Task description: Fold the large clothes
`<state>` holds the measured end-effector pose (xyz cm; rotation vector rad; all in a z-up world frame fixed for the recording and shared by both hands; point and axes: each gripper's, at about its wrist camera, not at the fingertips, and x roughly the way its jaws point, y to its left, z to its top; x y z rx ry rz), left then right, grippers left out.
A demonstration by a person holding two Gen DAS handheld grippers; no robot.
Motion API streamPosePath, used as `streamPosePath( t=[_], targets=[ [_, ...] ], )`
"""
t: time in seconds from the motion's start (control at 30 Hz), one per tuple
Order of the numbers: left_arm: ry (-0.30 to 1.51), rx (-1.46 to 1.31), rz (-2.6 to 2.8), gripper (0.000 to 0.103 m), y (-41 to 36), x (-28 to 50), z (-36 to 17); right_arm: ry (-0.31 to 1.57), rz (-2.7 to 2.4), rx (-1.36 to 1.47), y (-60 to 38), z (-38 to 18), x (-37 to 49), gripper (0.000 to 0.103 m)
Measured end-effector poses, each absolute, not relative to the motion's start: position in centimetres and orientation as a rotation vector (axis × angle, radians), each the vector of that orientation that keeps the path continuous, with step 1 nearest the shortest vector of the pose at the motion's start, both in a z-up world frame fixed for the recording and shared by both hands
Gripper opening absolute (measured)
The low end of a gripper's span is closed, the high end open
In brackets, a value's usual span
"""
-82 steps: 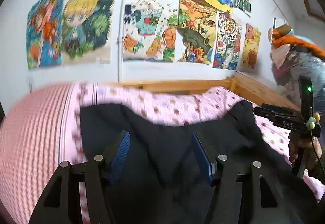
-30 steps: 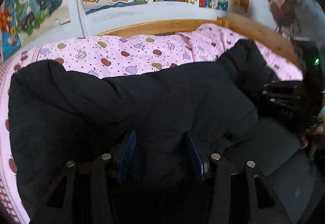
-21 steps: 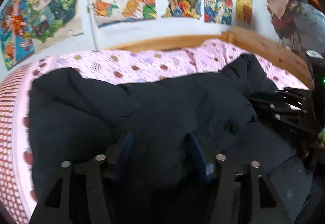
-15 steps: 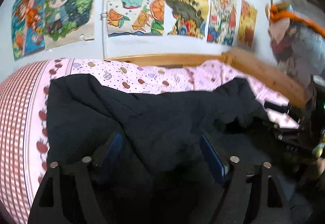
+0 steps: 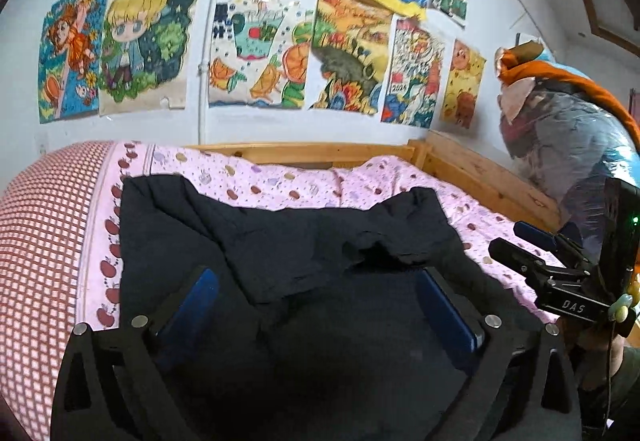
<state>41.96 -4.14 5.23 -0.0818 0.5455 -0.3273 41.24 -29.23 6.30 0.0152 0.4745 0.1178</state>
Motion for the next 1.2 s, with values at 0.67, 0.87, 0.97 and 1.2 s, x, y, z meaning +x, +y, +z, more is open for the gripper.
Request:
streamPosePath(
  t=[0.67,0.87,0.97,1.2],
  targets=[
    [0.397,0.015,-0.305,0.103,-2.3,29.8,13.8,0.343,0.151,0.061,-29.0,13.8,28.3,0.093],
    [0.375,0.044,-0.293,0.103,-1.6,26.1,15.1,0.338,0.147,0.041,-28.8,14.7,24.0,0.094],
    [0.367,0.036,-0.290,0.103,-0.9,24.5,15.3,0.343,0.148,0.030,-28.8,15.0,21.7,0.094],
    [0.390,-0.002,-0.314,0.103,0.7,21.4,13.6,0.381,0.175,-0.016,-28.6,14.7,17.4,0.094]
  ],
)
